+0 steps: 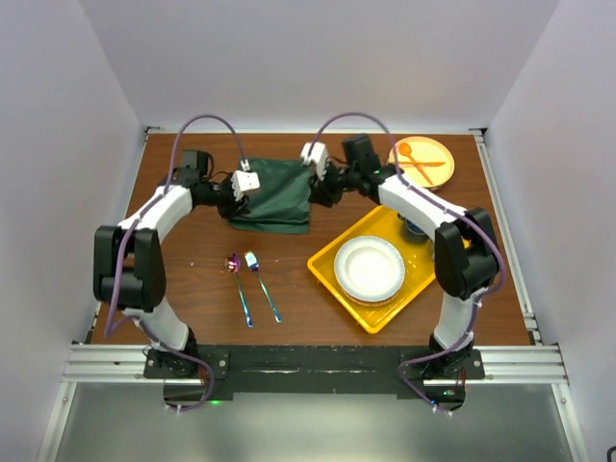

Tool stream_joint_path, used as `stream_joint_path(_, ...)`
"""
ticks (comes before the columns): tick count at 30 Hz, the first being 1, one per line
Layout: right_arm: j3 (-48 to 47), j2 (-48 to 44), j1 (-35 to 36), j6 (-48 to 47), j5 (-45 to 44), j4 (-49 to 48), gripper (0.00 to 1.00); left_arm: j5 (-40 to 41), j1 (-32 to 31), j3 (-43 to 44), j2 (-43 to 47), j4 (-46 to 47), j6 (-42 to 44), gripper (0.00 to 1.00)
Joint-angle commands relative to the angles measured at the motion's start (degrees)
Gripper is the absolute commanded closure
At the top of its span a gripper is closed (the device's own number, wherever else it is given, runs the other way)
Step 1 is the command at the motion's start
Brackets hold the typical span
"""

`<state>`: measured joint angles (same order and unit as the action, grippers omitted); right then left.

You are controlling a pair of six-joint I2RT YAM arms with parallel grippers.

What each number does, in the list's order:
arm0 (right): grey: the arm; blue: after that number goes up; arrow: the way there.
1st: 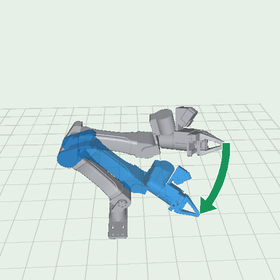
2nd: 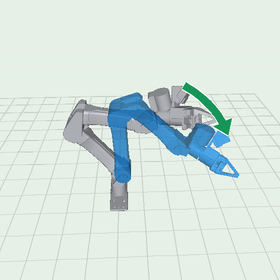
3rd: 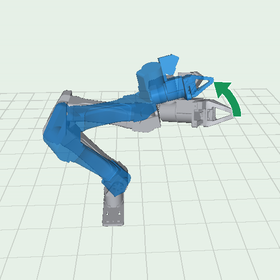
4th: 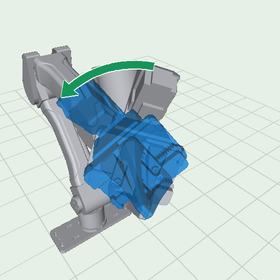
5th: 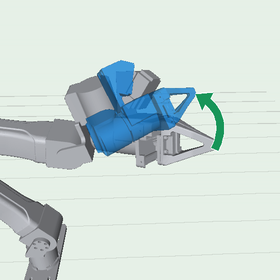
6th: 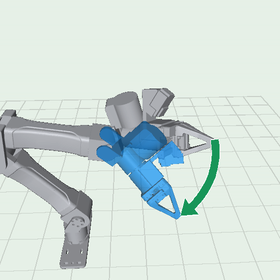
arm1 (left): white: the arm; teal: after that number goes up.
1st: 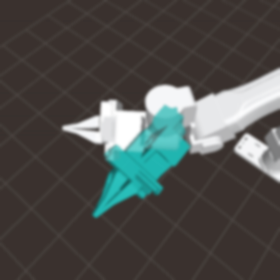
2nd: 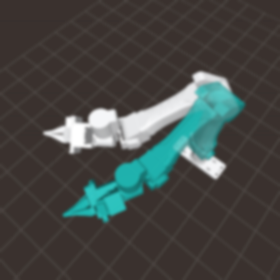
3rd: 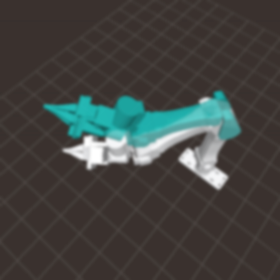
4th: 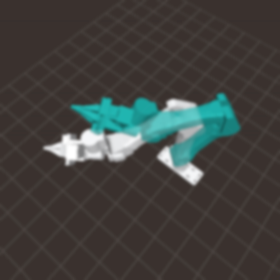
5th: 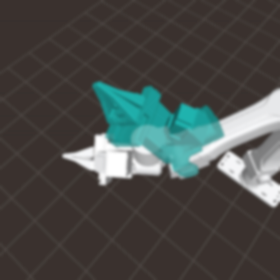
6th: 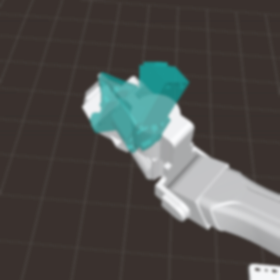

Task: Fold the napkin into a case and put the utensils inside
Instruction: Smooth out the lower triangle-folded napkin at the center of the board.

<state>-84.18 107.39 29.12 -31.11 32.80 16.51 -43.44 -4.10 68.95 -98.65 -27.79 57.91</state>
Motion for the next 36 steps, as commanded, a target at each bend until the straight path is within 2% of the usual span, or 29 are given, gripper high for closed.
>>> stream_joint_path(1, -3.4, 2.1, -5.5, 24.3, -0.4, -3.8, 0.60, 0.3, -2.7, -8.8, 6.7, 18.7, -4.3, 0.51)
stream_joint_path(2, -4.7, 4.2, -6.4, 28.3, -1.0, -3.9, 0.60, 2.6, -5.0, -11.8, 7.2, 24.0, -4.1, 0.50)
stream_joint_path(5, -8.4, 7.6, -6.9, 33.8, -4.2, -2.5, 0.63, 7.1, -9.5, -13.9, 6.3, 31.7, -3.2, 0.48)
stream_joint_path(8, -10.1, 10.7, -7.2, 38.7, -5.7, -2.9, 0.64, 8.6, -12.6, -11.9, 2.9, 33.9, -3.0, 0.48)
stream_joint_path(19, -11.8, 17.7, -8.3, 48.9, -7.0, -4.3, 0.69, 12.6, -20.9, -7.4, -5.2, 33.1, 0.8, 0.53)
stream_joint_path(36, -12.8, 22.3, -8.6, 56.2, -4.6, -6.9, 0.72, 14.5, -24.1, -0.8, -13.0, 27.9, 2.1, 0.54)
